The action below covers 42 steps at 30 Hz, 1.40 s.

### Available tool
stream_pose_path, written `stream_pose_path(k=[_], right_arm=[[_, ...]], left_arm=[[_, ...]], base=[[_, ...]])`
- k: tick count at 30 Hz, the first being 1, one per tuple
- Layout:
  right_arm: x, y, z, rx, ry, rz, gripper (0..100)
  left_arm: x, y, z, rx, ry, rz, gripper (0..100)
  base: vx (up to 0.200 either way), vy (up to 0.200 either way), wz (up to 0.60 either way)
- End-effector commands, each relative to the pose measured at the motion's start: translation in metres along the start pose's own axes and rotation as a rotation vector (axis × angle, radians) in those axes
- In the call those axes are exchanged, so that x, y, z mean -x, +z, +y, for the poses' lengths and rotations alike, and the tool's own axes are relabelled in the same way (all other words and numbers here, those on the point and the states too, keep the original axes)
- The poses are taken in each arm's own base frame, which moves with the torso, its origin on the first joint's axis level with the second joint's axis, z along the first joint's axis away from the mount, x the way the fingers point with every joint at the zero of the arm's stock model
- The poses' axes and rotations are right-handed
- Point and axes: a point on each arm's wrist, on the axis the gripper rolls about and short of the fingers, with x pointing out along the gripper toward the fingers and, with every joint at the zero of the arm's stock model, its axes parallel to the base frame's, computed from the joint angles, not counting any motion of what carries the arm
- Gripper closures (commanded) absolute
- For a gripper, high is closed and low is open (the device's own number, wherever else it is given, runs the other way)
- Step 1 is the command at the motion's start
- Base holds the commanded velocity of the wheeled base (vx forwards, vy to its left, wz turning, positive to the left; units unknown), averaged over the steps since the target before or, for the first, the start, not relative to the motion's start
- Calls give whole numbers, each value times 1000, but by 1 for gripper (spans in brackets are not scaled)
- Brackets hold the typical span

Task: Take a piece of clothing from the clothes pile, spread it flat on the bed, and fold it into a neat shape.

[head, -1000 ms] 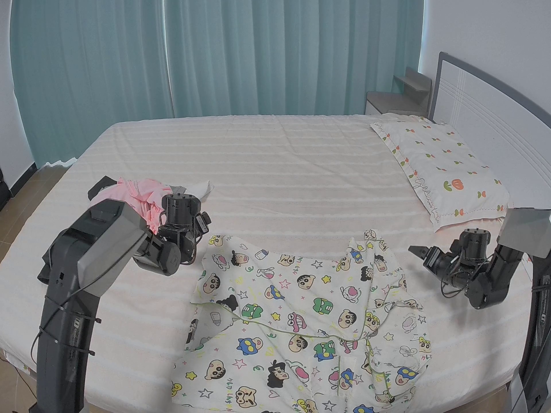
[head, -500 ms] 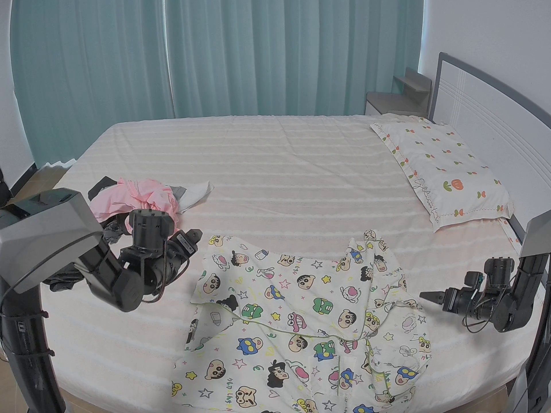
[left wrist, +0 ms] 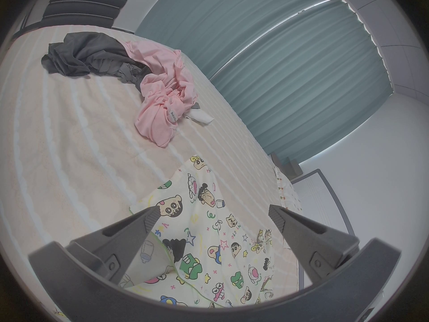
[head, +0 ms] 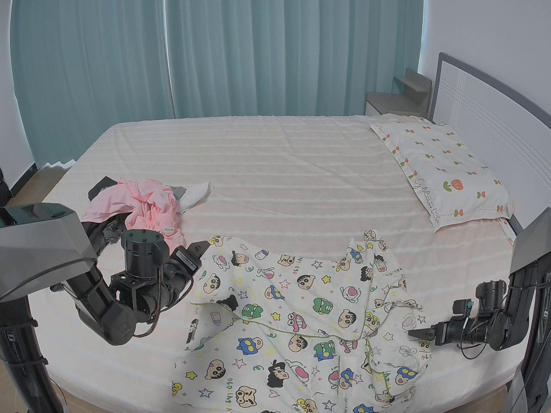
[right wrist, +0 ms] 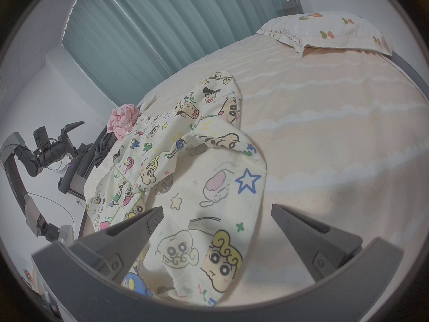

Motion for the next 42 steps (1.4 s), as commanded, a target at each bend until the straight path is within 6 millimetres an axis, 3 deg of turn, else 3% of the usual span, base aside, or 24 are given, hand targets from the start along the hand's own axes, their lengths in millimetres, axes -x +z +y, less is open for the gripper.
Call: stream_pose_path(k=[1,2,3,19,31,42], right_arm=[[-10,-5,0,3,6,21,0],[-12,-3,0,9,9,19,0],[-13,-2,1,14,8,16,100],[-3,6,-10,5,-105,-52,100],[13,29,-56,-35,-292,-231,100],[12,42,-76,-37,-370,-301,100]], left_arm=[[-2,-2,2,-1,6,7,0],[-2,-2,2,-1,6,7,0],[-2,-2,2,-1,6,7,0],[0,-3,3,-6,15,6,0],[3,-8,3,-17,20,17,0],[8,-21,4,-45,21,64,0]], base=[[0,0,0],[0,0,0],[0,0,0],[0,0,0],[0,0,0],[0,0,0]])
